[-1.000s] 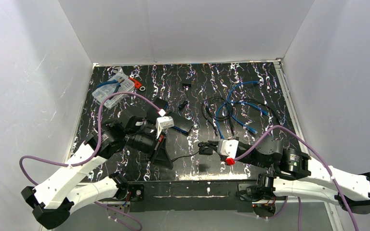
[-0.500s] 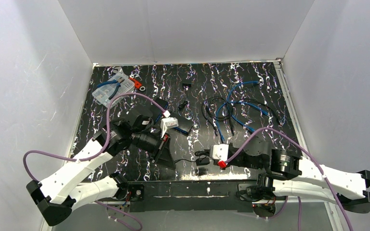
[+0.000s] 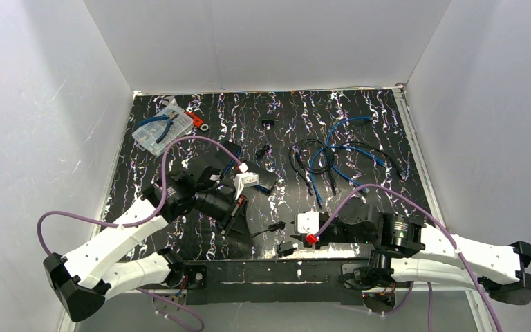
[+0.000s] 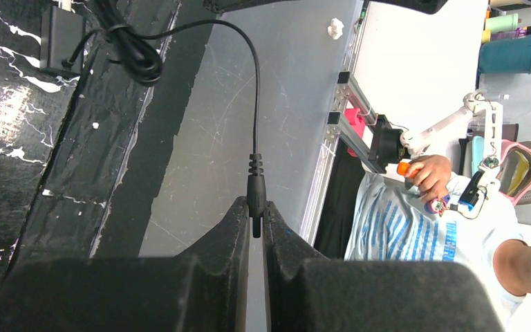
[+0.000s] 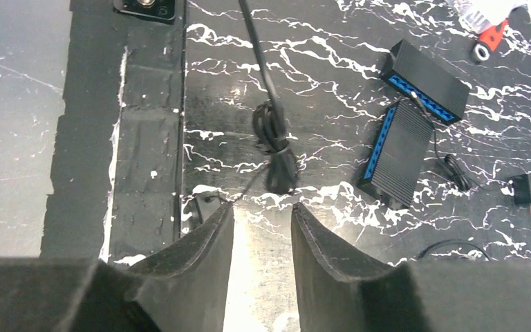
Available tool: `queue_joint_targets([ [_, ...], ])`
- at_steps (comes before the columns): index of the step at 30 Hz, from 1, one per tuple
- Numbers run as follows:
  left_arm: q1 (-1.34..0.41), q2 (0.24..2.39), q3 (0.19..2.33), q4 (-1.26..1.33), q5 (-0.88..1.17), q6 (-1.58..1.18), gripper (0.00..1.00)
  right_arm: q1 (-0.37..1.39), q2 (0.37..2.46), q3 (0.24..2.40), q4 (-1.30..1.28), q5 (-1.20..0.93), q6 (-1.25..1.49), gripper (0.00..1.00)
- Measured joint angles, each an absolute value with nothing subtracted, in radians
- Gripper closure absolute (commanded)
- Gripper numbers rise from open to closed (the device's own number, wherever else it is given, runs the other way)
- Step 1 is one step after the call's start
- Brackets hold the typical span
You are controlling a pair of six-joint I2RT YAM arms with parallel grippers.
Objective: Insert the plug into the switch port
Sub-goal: Pick up the power from the center of the board.
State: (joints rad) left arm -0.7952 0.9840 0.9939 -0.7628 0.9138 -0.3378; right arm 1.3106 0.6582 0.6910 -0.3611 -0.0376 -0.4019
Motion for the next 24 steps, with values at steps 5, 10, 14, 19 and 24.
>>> queue_joint_targets([
  [5,-0.795,0.998,0.986,-0.762,0.914,-0.337,1.0,1.311,0.67,0.698,-0.393,-0.073,-0.4,0.5],
  [10,-0.795,1.012,0.973,-0.763,0.918,-0.337,1.0,1.311,0.688,0.734,-0.4,-0.105,-0.418,0.48],
  [14,-0.795,1.026,0.967,-0.761,0.928,-0.336,1.0,1.311,0.73,0.786,-0.392,-0.129,-0.45,0.48],
  [19,-0.795,1.04,0.956,-0.759,0.929,-0.335,1.0,1.311,0.807,0.852,-0.389,-0.169,-0.492,0.48],
  [24,-0.795,1.048,0.954,-0.758,0.929,-0.335,1.0,1.311,0.87,0.891,-0.38,-0.214,-0.517,0.48],
])
